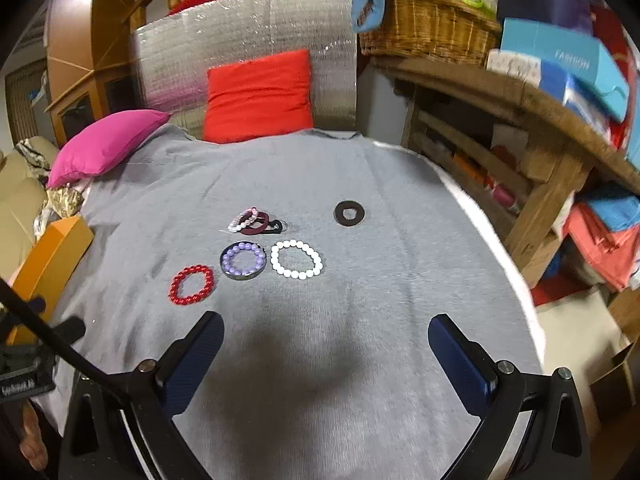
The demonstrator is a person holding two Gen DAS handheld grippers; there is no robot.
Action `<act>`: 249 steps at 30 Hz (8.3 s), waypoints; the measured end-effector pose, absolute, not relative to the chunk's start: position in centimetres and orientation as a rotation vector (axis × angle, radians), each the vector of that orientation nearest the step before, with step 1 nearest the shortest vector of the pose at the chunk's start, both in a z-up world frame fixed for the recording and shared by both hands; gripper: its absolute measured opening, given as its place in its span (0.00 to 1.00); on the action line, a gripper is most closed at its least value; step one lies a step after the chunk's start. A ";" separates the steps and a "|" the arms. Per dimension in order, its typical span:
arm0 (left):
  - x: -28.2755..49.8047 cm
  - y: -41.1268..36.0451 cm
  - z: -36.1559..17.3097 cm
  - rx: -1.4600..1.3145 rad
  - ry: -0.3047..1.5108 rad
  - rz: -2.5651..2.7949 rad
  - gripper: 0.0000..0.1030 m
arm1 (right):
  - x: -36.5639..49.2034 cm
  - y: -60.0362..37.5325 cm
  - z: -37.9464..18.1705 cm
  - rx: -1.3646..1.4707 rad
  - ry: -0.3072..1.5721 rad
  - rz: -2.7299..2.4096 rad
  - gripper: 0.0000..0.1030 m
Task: Organize jewelry
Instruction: 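Grasp the white bead bracelet with the right tool while the left tool grasps the red bead bracelet, then carry both bracelets into the orange box and open both tools to release them, then move both open tools out of the box back over the remaining jewelry, then grasp the black rubber ring with the right tool while the left tool grasps the pink-and-clear bead bracelet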
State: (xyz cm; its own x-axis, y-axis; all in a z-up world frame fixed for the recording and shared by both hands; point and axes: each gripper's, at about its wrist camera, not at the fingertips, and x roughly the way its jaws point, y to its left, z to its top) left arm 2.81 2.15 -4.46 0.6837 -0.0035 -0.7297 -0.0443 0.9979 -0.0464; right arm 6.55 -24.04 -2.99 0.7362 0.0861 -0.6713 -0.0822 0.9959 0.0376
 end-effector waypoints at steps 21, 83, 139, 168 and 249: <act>6.8 4.5 -7.6 -0.152 0.886 -0.011 1.00 | 24.7 -21.3 -12.8 -0.105 1.059 0.116 0.27; 4.2 11.2 -3.6 -0.150 0.846 0.029 0.09 | 7.1 -19.6 -3.9 0.327 0.777 0.445 0.10; -4.0 35.4 -6.9 -0.458 0.845 0.572 0.09 | 14.6 29.4 -6.6 -0.096 1.010 0.940 0.13; -3.3 25.2 -3.3 -0.326 0.794 0.457 0.65 | 10.9 2.8 -4.3 0.103 0.860 0.706 0.65; 30.1 -2.1 -10.6 0.020 1.128 -0.081 0.10 | 18.6 -26.8 -9.4 0.431 0.740 0.278 0.06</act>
